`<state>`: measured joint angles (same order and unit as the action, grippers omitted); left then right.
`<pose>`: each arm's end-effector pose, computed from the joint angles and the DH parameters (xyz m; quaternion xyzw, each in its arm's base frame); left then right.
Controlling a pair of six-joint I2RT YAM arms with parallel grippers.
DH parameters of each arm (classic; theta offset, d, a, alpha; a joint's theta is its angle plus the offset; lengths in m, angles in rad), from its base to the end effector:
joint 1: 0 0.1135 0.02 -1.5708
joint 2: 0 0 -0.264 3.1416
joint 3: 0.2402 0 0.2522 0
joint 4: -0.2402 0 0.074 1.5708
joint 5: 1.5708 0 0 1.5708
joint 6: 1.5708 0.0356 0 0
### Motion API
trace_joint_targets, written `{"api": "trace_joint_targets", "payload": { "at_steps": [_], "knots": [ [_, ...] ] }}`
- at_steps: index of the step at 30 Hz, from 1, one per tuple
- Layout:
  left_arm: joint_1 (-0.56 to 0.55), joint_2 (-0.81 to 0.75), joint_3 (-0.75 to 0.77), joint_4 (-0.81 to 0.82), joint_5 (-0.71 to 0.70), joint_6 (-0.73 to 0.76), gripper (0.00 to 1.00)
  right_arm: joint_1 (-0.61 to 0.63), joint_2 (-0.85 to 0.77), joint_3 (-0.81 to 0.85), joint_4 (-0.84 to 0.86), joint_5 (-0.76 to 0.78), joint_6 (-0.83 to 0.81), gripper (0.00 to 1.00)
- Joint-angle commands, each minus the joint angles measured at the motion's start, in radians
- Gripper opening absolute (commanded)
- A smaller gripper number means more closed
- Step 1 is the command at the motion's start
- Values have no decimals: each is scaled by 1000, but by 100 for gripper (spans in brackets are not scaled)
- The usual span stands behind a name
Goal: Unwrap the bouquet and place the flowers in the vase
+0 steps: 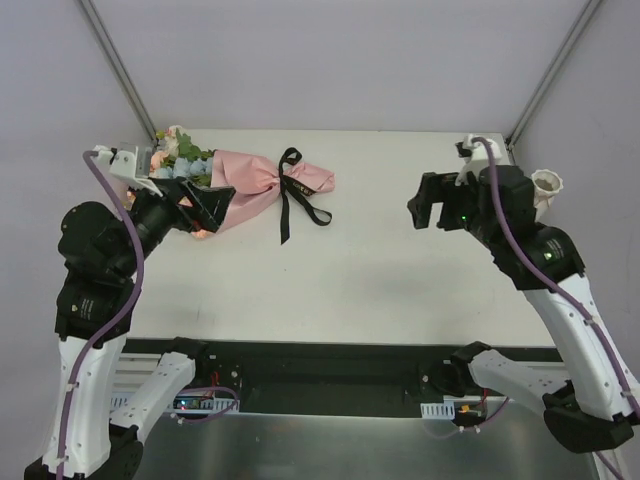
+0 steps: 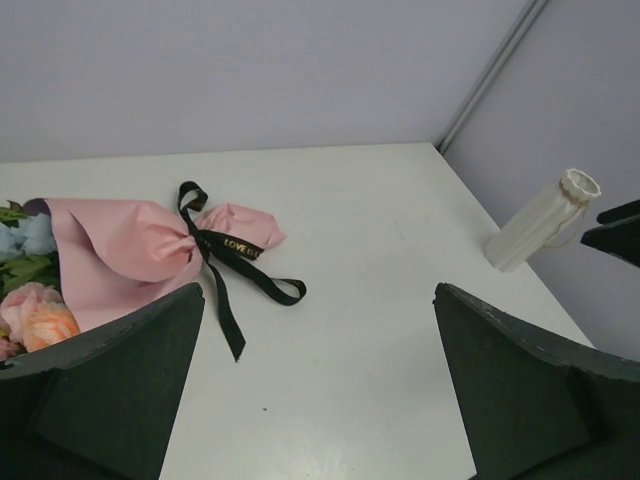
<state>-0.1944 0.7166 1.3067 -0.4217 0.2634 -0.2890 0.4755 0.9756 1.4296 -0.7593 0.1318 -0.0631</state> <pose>0.0943 -0.0280 0.4912 0.0700 0.6436 -0.2636 0.7152 0.1533 0.0737 0.4606 -0.1765 0.7860 0.0688 0.5885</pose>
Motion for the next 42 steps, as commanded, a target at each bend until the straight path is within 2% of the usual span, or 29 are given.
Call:
{"api": "trace_joint_targets", "payload": {
  "at_steps": [1, 7, 10, 11, 14, 15, 16, 21, 26, 34, 42],
  "knots": [
    [7, 81, -38, 4, 118, -52, 99, 115, 80, -49, 69, 83, 29, 96],
    [7, 282, -60, -5, 269, -105, 99, 146, 323, 5, 204, -118, 60, 96],
    [7, 388, -101, -5, 266, -142, 93, 144, 468, 86, 204, -207, 104, 96],
    [7, 418, -110, -5, 260, -147, 88, 144, 523, 103, 203, -243, 112, 96],
    [3, 544, -152, 1, 226, -182, 82, 146, 575, 107, 215, -279, 137, 96],
    [0, 619, -149, 1, 197, -179, 73, 146, 581, 104, 213, -281, 140, 96],
    [-16, 656, -144, 1, 180, -168, 71, 146, 586, 92, 213, -284, 141, 96],
    [-60, 908, -49, 8, 99, -160, 70, 141, 557, 31, 212, -268, 137, 96],
    [-91, 1131, 112, 12, -4, -121, 62, 124, 520, -27, 204, -287, 132, 96],
    [-97, 1319, 265, 14, -49, -26, 66, 95, 468, -113, 172, -288, 100, 96],
    [-100, 1408, 355, 14, -87, -1, 53, 84, 428, -149, 163, -271, 98, 96]
  ]
}}
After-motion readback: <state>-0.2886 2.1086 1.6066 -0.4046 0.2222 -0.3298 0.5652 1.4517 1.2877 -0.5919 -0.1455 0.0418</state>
